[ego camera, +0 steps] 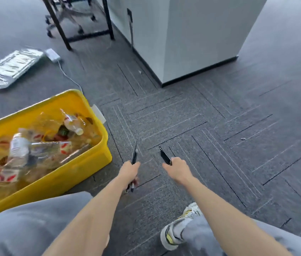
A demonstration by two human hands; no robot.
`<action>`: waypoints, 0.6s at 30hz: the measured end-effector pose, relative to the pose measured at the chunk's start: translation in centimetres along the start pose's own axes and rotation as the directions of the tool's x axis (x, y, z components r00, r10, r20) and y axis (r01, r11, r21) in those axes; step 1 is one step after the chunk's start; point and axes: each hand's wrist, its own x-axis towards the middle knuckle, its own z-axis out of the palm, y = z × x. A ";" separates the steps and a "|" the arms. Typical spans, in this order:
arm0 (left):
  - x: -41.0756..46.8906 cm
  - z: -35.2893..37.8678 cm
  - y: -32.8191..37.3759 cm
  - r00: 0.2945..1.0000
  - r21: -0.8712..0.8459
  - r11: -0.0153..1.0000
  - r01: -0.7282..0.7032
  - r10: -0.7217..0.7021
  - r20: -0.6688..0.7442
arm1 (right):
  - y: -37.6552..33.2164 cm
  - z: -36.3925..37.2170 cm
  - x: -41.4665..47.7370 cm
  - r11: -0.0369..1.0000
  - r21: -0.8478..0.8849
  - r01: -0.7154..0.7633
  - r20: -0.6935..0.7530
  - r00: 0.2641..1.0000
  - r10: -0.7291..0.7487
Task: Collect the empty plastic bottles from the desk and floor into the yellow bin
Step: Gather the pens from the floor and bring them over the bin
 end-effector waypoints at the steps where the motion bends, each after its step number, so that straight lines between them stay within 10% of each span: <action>1: -1.9 -2.0 0.2 1.000 -0.037 0.999 -0.005 0.004 -0.016 | -1.7 -0.1 -1.6 0.999 -0.009 0.033 0.002 0.999 -0.033; 9: -18.3 -17.2 -1.1 0.943 -0.190 0.959 -0.210 0.147 -0.299 | -16.4 2.9 -15.8 0.925 -0.115 0.362 0.021 0.932 -0.362; 18: -37.3 -32.6 -10.8 0.713 -0.326 0.845 -0.424 0.090 -0.695 | -30.2 11.8 -33.2 0.687 -0.126 0.716 0.158 0.698 -0.699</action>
